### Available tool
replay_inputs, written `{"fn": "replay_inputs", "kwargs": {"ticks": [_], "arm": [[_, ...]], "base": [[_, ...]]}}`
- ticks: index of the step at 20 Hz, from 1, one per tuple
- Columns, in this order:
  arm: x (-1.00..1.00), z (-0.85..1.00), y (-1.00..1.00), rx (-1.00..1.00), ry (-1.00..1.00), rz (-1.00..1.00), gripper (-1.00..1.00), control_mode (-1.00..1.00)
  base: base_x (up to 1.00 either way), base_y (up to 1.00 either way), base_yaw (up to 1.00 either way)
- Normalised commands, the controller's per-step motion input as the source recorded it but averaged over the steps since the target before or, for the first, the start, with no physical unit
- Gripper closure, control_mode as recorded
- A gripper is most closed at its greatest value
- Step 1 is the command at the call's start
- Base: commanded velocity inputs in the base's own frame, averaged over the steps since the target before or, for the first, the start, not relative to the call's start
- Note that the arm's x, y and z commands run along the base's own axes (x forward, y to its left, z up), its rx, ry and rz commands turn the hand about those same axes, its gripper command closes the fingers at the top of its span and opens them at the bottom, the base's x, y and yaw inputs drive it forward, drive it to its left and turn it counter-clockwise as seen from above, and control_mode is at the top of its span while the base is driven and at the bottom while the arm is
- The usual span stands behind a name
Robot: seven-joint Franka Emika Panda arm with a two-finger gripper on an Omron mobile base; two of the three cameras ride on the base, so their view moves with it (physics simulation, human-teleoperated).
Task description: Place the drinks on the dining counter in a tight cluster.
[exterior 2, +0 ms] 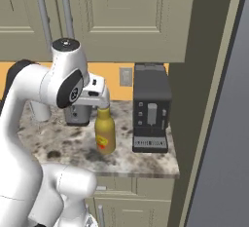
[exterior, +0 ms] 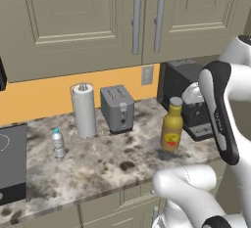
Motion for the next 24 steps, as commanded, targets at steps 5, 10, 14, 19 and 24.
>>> {"fn": "replay_inputs", "kwargs": {"ticks": [5,10,14,19,24], "arm": [[0.56,0.20,-0.02,-0.05,0.07,0.00,-1.00,-1.00],[0.35,-0.57,0.00,-0.01,0.05,0.00,-1.00,-1.00],[0.52,-0.67,0.00,0.00,0.04,0.00,-1.00,-1.00],[0.62,-0.03,0.00,0.00,0.11,0.00,-1.00,-1.00],[0.53,0.00,-0.13,0.00,0.14,0.00,-1.00,-1.00]], "base": [[0.00,0.00,0.00],[0.00,0.00,0.00],[0.00,0.00,0.00],[0.00,0.00,0.00],[0.00,0.00,0.00]]}}
